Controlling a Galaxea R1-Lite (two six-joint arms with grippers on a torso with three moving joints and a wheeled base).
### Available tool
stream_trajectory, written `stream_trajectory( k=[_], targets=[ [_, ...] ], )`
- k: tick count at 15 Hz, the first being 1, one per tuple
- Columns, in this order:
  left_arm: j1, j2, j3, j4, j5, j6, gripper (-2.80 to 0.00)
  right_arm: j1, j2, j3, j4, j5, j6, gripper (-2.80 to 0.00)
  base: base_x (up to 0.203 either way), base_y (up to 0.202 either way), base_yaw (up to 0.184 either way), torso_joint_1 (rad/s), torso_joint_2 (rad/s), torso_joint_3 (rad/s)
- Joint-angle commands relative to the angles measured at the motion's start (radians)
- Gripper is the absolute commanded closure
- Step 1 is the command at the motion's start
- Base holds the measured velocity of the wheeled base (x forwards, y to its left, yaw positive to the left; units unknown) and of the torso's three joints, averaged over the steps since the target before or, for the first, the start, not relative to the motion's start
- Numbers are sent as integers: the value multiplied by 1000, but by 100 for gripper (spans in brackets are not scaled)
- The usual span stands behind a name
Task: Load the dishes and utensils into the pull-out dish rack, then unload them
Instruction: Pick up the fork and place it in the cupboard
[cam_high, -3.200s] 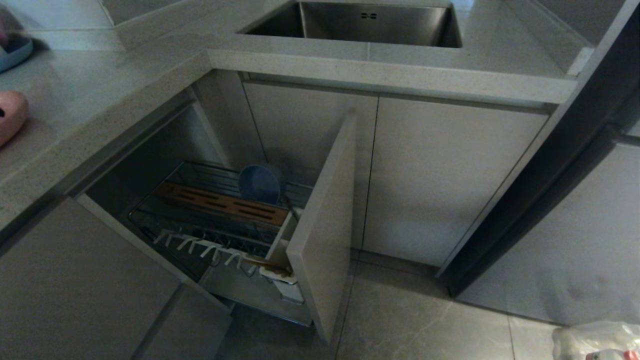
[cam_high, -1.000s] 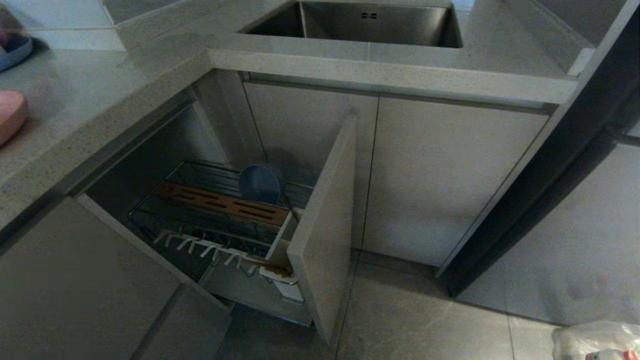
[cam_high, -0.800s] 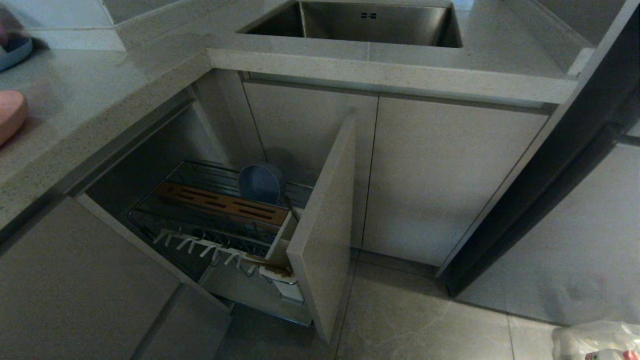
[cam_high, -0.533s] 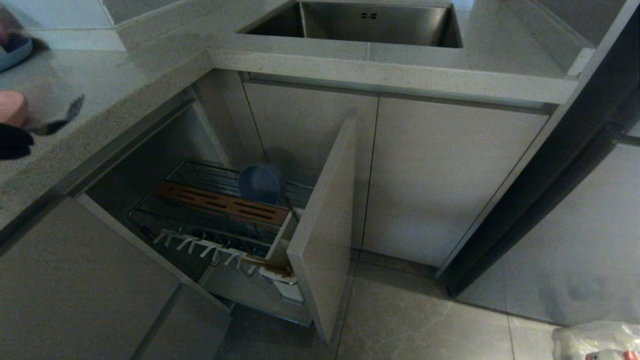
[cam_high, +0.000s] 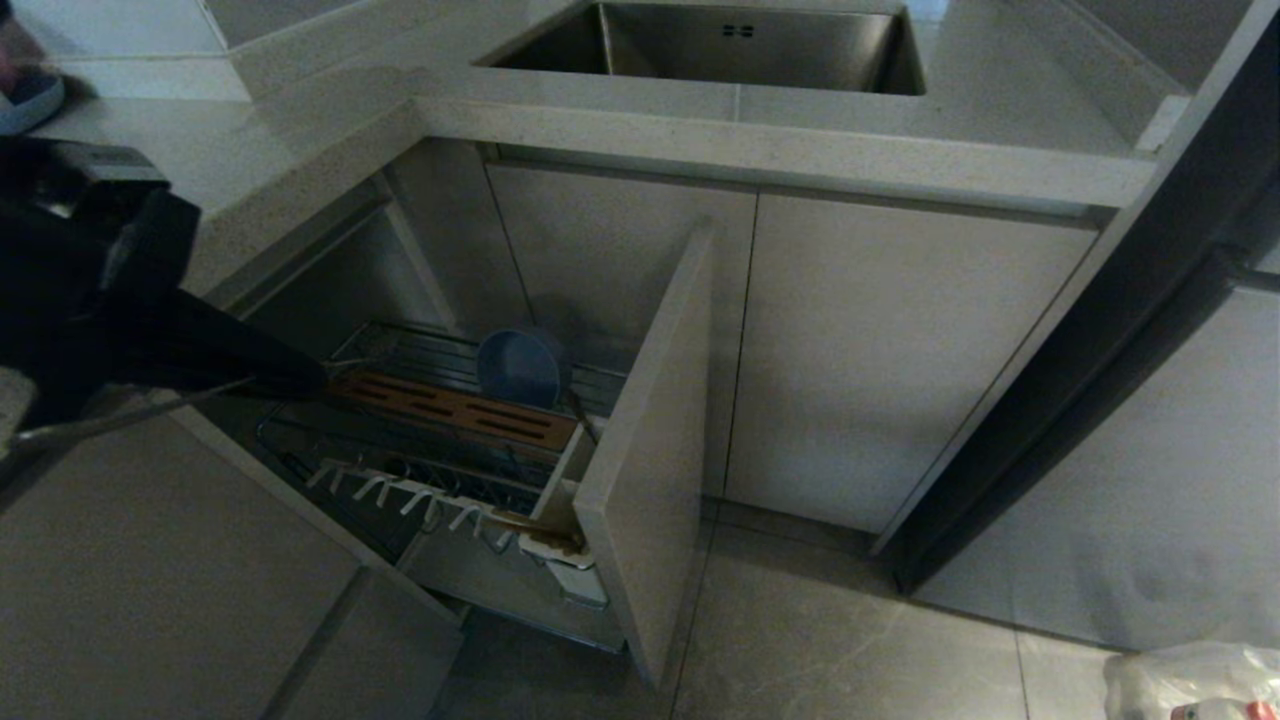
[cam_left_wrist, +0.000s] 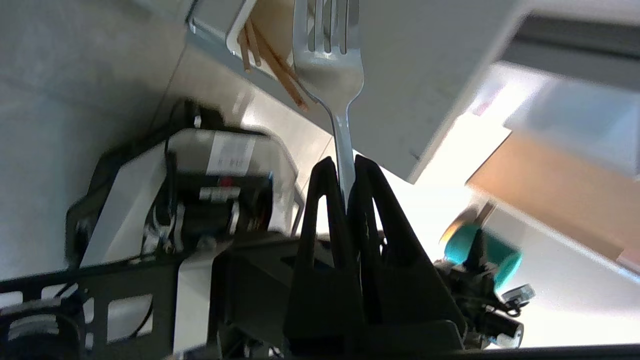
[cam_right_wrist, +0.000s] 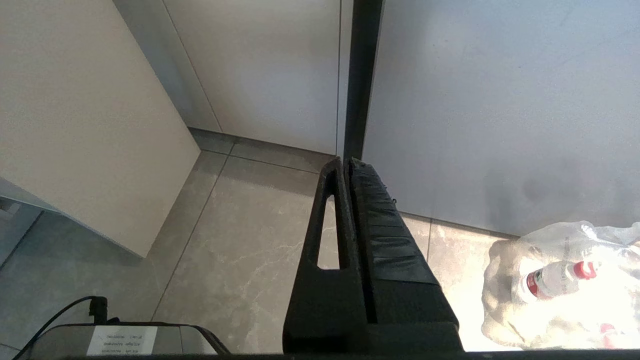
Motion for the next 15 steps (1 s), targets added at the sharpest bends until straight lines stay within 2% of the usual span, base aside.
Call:
stream_trajectory(
  k=[1,7,15],
  targets=[
    [-54,159,-58,19,15,-4,0,0,0,0,0,0,-1,0,0,0,0,0,0,0],
    [-145,325,-66,-30,39,-5,0,0,0,0,0,0,0,0,0,0,0,0,0,0],
    [-157,471,-70,-154,40,-7,0,0,0,0,0,0,0,0,0,0,0,0,0,0]
  ],
)
